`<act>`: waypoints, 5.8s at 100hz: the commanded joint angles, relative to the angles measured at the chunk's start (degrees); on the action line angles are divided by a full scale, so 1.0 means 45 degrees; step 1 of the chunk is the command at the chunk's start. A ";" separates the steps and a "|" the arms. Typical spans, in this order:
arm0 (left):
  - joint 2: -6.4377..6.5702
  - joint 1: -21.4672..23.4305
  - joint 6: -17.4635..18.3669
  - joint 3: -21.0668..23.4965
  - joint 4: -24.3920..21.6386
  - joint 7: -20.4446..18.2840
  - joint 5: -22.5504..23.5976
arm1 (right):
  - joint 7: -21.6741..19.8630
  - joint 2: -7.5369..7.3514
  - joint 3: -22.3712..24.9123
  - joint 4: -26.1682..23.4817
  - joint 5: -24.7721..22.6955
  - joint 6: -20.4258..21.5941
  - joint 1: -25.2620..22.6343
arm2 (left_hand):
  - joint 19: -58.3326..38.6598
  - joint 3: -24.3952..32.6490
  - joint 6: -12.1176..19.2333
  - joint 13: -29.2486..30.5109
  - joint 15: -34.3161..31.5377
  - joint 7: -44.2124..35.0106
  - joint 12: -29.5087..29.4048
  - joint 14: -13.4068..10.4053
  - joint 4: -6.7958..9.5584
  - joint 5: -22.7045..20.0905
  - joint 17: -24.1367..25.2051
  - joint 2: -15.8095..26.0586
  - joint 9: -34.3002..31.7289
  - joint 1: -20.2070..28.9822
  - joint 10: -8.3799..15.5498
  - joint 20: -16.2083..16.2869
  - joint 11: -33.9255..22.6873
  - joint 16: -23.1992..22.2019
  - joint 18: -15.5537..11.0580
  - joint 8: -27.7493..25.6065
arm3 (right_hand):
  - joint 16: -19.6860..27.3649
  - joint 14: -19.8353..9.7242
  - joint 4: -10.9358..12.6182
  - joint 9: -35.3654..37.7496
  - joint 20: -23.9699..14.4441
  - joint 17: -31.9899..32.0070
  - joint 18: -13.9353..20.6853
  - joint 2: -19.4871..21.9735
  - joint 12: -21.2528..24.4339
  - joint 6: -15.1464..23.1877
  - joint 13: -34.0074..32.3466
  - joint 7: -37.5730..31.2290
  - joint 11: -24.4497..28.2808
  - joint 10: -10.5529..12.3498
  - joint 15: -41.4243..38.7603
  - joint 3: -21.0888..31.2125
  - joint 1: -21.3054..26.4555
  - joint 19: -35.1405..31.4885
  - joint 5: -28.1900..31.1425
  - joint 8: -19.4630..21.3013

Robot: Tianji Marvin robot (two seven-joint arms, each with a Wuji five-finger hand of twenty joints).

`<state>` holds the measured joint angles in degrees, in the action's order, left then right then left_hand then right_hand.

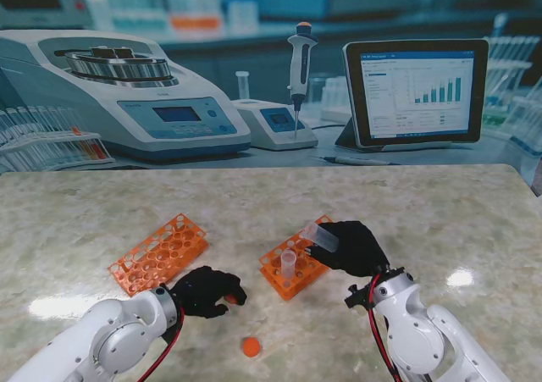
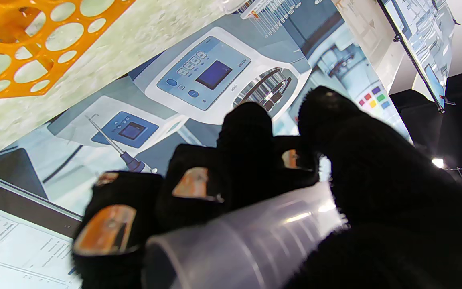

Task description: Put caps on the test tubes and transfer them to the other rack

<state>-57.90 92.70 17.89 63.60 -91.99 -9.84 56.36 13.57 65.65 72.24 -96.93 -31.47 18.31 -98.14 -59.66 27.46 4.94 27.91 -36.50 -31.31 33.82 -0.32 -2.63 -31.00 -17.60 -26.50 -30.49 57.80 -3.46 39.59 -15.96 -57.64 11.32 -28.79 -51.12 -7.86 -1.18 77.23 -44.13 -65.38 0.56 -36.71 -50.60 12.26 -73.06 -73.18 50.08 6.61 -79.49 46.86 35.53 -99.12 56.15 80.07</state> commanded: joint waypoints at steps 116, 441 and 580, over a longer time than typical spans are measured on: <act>-0.0106 -0.0489 -0.0122 -0.0848 0.1556 0.0630 -0.0793 | 0.0013 0.0023 0.0024 -0.0178 0.0052 0.0050 -0.0210 | -0.0290 -0.0095 -0.0300 0.3378 0.0270 -0.3256 0.5771 0.0672 -0.0008 -0.1993 -0.4311 -0.1254 -0.3465 0.3033 0.0594 -0.1553 -0.0302 -0.2201 -0.0776 -0.0683 | -0.0353 -0.1859 0.0079 0.0251 0.0195 -0.0461 0.0470 0.0191 0.0058 0.0713 -0.0666 -0.0439 -0.0024 -0.0771 -0.1728 -0.0088 0.0650 -0.1604 0.0412 0.0533; -0.0510 -0.0382 0.0542 0.0723 -0.0718 0.1379 -0.1664 | -0.0216 0.0027 -0.0091 -0.0091 0.0431 0.0044 -0.0083 | 0.0542 0.0019 -0.1186 0.3427 0.1539 -0.2869 0.4963 0.1240 -0.0092 -0.3021 -0.4541 -0.0739 -0.2931 0.3402 -0.0015 -0.1682 -0.0379 -0.3139 -0.0625 -0.0061 | -0.0337 -0.1842 0.0053 0.0241 0.0212 -0.0453 0.0454 0.0177 0.0063 0.0795 -0.0665 -0.0365 -0.0032 -0.0828 -0.1702 -0.0129 0.0678 -0.1558 0.0417 0.0567; -0.1160 -0.1009 0.1092 0.0523 -0.0022 0.2473 -0.5376 | -0.0484 0.0005 -0.0197 0.0077 0.0665 -0.0095 0.0125 | 0.0734 -0.0001 -0.1364 0.3330 0.1893 -0.2608 0.4878 0.1312 -0.0228 -0.3004 -0.4385 -0.0448 -0.2726 0.3592 -0.0097 -0.1677 -0.0363 -0.3308 -0.0498 -0.0162 | -0.0329 -0.1843 0.0049 0.0225 0.0219 -0.0449 0.0455 0.0178 0.0056 0.0795 -0.0665 -0.0365 -0.0043 -0.0808 -0.1682 -0.0145 0.0673 -0.1539 0.0417 0.0567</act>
<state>-62.91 87.88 22.49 65.87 -91.65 1.10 32.60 11.55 65.61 71.56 -96.68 -28.69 18.18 -97.32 -56.98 25.55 0.35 43.51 -29.47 -43.97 54.55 7.73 -5.32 -43.99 -37.35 -31.15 -41.26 68.37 -1.40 33.05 -13.39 -71.68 9.16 -29.56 -51.09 -7.86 -1.18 77.23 -44.09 -65.38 0.51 -36.65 -50.53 12.45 -73.06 -72.59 50.03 6.61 -79.49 46.30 35.64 -99.12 56.15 80.22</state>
